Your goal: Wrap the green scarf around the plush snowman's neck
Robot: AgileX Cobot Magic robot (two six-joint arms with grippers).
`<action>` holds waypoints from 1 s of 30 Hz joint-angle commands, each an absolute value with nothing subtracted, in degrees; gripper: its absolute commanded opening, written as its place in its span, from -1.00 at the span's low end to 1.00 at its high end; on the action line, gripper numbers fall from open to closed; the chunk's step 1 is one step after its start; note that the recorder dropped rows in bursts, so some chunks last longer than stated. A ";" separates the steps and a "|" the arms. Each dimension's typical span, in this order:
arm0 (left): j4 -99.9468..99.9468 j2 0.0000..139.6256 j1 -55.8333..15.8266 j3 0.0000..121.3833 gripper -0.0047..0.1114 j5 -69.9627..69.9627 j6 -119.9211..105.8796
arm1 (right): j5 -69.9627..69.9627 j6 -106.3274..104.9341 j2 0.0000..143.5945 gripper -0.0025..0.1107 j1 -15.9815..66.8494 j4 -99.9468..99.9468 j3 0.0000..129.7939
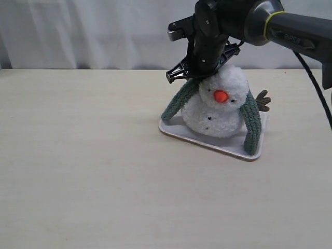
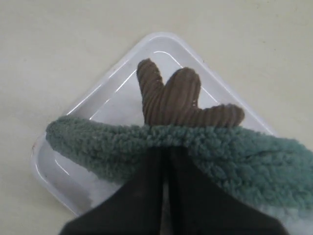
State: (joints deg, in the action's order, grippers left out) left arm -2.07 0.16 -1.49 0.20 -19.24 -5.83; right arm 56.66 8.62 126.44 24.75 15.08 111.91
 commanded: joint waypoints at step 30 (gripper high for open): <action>-2.16 0.00 -1.39 0.00 -0.92 -18.52 -5.77 | 65.93 -25.93 127.54 0.08 33.44 10.64 119.60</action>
